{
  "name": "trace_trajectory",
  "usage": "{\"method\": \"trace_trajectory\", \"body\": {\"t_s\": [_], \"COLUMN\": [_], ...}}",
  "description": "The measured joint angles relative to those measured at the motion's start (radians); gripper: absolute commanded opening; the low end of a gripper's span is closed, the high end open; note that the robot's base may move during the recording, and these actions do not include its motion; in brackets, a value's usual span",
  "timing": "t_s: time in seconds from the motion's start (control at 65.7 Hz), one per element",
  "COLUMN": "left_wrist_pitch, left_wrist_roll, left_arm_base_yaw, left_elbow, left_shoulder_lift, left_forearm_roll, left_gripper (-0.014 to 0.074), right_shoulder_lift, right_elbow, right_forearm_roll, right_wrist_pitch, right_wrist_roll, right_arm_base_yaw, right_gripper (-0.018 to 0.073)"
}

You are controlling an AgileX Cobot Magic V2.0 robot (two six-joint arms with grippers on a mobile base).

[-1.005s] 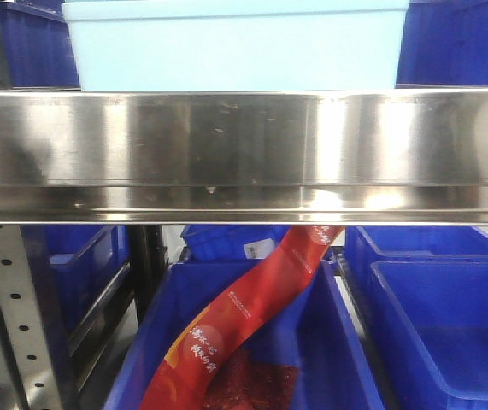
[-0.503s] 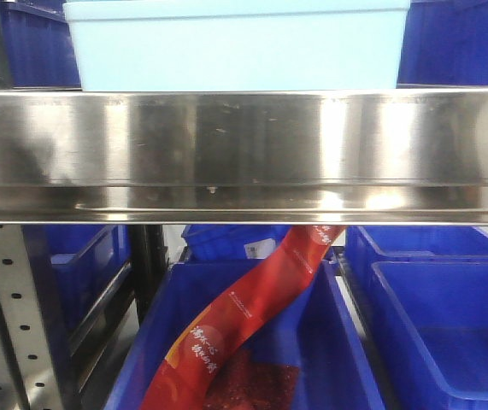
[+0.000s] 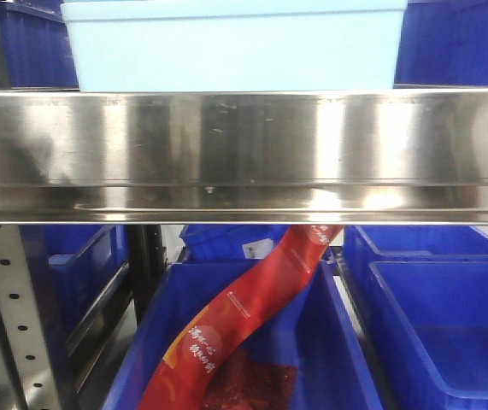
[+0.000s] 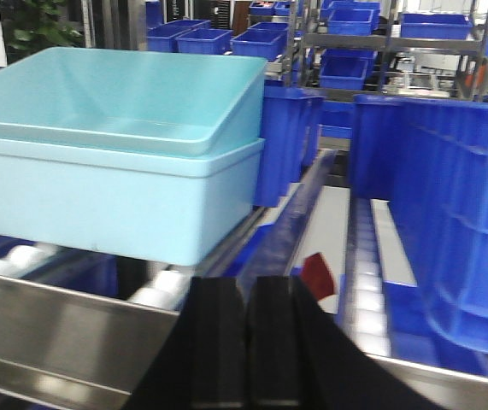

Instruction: Move two blue bins to right shelf middle

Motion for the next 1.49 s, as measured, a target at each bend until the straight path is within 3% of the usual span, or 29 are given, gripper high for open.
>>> {"method": "trace_trajectory", "body": {"t_s": [0.137,0.35,0.624,1.492], "left_wrist_pitch": [0.0,0.0,-0.002,-0.002], "left_wrist_roll": [0.0,0.0,0.0,0.0], "left_arm_base_yaw": [0.0,0.0,0.0,0.0], "left_elbow": [0.0,0.0,0.0,0.0], "left_shoulder_lift": [0.0,0.0,0.0,-0.002], "left_forearm_roll": [0.0,0.0,0.0,0.0], "left_gripper": [-0.0111,-0.0111,-0.0111,-0.0111], "right_shoulder_lift": [0.0,-0.077,-0.183,-0.185], "right_elbow": [0.008,0.113,0.311,0.317], "right_forearm_roll": [0.074,0.141,0.15,0.15], "right_wrist_pitch": [-0.006,-0.048,-0.144,-0.133], "right_wrist_roll": [-0.09,-0.117,-0.117,-0.119], "right_arm_base_yaw": [-0.136,-0.298,-0.31,-0.312], "right_gripper": [-0.0162,-0.0162,-0.0162,-0.0162]}}
